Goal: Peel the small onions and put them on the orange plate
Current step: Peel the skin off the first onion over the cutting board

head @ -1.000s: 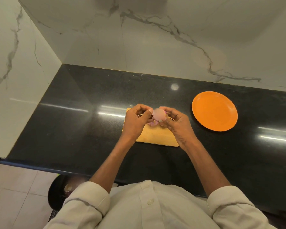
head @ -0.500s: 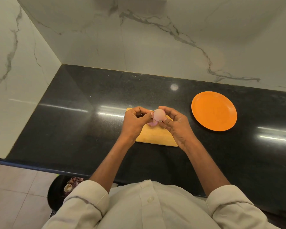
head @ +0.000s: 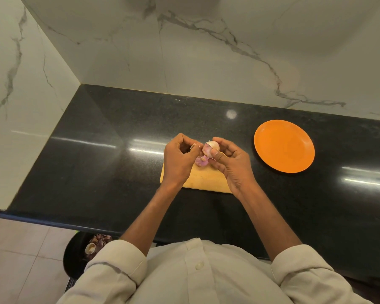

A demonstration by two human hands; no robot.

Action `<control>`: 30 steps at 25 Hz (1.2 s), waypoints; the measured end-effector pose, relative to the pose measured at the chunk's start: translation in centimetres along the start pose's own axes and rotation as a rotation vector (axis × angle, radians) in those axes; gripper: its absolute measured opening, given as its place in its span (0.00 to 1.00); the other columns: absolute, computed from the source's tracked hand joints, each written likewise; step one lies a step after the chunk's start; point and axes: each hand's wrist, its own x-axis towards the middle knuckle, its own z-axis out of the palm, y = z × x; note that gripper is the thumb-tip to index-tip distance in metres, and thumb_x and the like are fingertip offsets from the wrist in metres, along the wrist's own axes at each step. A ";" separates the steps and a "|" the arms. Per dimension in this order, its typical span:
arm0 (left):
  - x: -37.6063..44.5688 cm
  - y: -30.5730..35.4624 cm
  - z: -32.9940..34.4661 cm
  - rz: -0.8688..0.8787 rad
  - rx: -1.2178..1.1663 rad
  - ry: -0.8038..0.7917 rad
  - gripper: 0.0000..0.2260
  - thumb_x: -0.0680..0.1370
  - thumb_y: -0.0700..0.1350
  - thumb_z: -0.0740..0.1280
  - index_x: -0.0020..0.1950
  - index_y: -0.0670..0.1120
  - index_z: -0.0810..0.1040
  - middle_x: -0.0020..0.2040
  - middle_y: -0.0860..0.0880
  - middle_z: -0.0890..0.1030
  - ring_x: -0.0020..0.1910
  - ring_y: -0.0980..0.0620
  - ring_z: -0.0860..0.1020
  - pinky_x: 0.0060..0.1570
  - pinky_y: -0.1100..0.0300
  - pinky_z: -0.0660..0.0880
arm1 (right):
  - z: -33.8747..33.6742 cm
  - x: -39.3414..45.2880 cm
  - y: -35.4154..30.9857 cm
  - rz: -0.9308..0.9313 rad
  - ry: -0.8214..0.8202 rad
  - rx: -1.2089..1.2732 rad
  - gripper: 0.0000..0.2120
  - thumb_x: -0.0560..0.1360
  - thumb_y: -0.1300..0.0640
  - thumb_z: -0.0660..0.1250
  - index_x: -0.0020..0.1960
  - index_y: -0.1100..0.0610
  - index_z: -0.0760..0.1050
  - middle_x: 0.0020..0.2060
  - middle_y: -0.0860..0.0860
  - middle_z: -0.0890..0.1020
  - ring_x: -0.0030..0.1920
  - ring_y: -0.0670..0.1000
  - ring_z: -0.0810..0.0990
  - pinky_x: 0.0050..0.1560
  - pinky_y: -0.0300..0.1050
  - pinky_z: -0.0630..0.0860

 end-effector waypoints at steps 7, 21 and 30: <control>-0.2 0.2 -0.3 -0.089 -0.089 -0.144 0.11 0.80 0.41 0.76 0.61 0.40 0.86 0.53 0.44 0.89 0.56 0.45 0.87 0.61 0.45 0.84 | -0.1 -0.1 -0.3 0.011 -0.015 0.009 0.20 0.76 0.65 0.76 0.67 0.58 0.81 0.60 0.54 0.87 0.62 0.54 0.86 0.55 0.48 0.84; -0.4 0.1 0.4 -0.206 -0.024 -0.103 0.05 0.77 0.36 0.77 0.51 0.36 0.85 0.44 0.38 0.86 0.41 0.52 0.83 0.45 0.54 0.82 | 0.5 -0.6 0.6 0.018 0.026 -0.083 0.17 0.78 0.65 0.74 0.66 0.60 0.81 0.56 0.55 0.88 0.59 0.53 0.87 0.58 0.52 0.85; -0.3 0.4 -1.5 -0.238 -0.244 -0.226 0.09 0.80 0.40 0.76 0.59 0.40 0.87 0.54 0.40 0.88 0.54 0.45 0.86 0.58 0.52 0.84 | 0.6 -0.5 -0.2 0.033 -0.004 0.026 0.15 0.80 0.66 0.71 0.67 0.61 0.81 0.61 0.57 0.85 0.62 0.56 0.86 0.56 0.51 0.85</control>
